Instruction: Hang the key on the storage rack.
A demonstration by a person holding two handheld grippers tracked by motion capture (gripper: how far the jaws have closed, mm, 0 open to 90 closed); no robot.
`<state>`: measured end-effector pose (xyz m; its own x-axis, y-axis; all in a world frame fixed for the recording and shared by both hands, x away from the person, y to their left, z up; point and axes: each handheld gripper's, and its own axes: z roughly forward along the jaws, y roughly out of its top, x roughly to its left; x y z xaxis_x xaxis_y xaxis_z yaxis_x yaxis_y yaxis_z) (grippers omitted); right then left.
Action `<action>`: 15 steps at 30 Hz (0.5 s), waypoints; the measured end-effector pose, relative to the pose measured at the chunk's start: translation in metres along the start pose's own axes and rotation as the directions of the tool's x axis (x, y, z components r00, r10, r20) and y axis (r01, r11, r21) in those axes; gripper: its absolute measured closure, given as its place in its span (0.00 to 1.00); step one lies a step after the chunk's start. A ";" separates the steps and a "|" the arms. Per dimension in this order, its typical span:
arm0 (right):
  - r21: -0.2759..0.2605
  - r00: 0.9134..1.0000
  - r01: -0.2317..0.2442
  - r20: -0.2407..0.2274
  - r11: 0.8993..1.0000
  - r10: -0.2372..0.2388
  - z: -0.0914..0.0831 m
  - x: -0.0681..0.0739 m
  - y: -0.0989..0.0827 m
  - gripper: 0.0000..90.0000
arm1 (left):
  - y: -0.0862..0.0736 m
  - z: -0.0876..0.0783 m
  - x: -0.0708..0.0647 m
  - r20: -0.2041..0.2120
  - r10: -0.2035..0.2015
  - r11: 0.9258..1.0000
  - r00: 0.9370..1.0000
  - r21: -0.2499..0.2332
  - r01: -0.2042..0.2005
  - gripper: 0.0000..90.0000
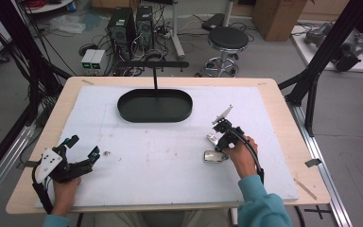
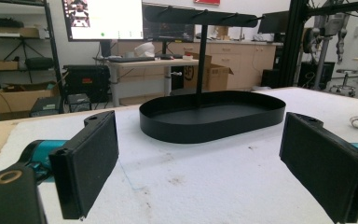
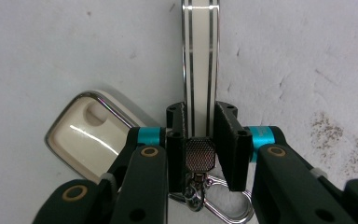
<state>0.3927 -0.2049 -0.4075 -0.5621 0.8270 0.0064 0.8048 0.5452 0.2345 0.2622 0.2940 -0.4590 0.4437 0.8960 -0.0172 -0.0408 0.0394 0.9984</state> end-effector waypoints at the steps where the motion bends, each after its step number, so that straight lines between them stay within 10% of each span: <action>1: -0.008 1.000 0.006 -0.003 1.000 -0.006 -0.001 -0.001 0.000 0.84 | 0.000 0.000 0.000 0.001 -0.001 1.000 1.000 0.000 0.001 0.13; 10: -0.108 0.999 0.041 -0.027 0.993 -0.044 -0.008 0.000 0.002 0.84 | 0.000 0.000 0.000 0.002 0.002 1.000 1.000 0.001 -0.002 0.13; 15: -0.229 0.993 0.040 -0.100 0.973 -0.064 -0.018 -0.004 0.003 0.84 | 0.000 0.000 0.000 0.002 0.004 1.000 1.000 0.001 -0.004 0.13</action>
<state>0.3938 -0.2092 -0.3894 -0.6287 0.7725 0.0889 0.7169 0.5316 0.4512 0.2619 0.2937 -0.4589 0.4453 0.8953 -0.0130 -0.0414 0.0350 0.9985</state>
